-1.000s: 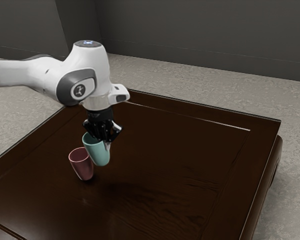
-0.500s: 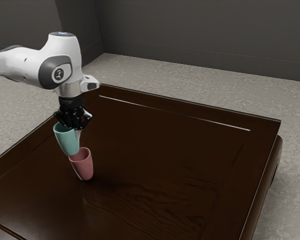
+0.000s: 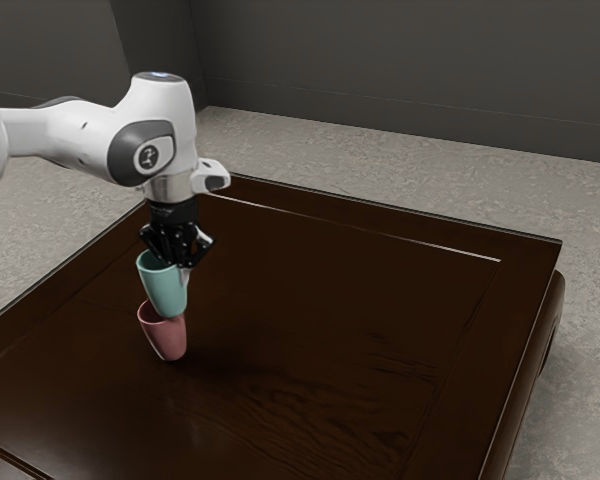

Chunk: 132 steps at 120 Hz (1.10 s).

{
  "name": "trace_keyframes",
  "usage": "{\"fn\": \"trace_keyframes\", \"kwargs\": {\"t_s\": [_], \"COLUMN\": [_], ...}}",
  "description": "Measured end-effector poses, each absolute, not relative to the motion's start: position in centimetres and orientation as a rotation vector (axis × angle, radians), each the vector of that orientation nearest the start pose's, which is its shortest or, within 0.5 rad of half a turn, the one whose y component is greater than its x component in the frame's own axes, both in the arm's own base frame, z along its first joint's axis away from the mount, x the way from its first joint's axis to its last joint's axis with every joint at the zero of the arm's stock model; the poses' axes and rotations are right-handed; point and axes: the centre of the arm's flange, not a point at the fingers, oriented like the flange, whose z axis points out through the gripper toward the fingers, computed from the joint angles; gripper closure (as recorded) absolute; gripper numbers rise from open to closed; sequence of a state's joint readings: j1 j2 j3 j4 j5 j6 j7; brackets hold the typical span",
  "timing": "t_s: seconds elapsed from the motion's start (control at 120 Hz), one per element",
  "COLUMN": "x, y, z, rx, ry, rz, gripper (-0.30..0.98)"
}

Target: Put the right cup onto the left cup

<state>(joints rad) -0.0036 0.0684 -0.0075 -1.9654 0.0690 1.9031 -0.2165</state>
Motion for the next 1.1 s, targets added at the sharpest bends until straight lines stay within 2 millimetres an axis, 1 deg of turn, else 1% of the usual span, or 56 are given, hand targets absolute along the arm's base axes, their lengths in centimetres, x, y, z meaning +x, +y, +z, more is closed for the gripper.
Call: {"fn": "trace_keyframes", "kwargs": {"t_s": [0.117, 0.292, 0.475, 0.542, 0.65, 0.742, 0.775, 0.842, 0.95, 1.042, 1.1], "x": [56.0, 56.1, 56.2, 56.3, 56.7, 56.7, 56.6, 56.2, 55.8, 56.9, 57.4], "y": [1.7, 2.5, 4.2, 4.4, 4.1, 3.8, 3.8, 3.4, 2.1, 0.9, 0.2], "z": [42.7, 42.2, 41.3, 40.7, 39.6, 39.5, 40.1, 42.3, 45.6, 51.4, 54.1], "rx": [-3.044, -3.047, -3.060, -3.064, -3.076, -3.092, -3.097, -3.103, -3.109, -3.113, -3.114], "ry": [-0.305, -0.296, -0.322, -0.319, -0.305, -0.298, -0.295, -0.277, -0.225, -0.183, -0.148], "rz": [0.187, 0.201, 0.220, 0.230, 0.235, 0.225, 0.208, 0.156, 0.079, -0.044, -0.082], "gripper": [0.78, 0.78, 0.78, 0.78, 0.78, 0.57, 0.50, 0.36, 0.22, 0.14, 0.11]}}
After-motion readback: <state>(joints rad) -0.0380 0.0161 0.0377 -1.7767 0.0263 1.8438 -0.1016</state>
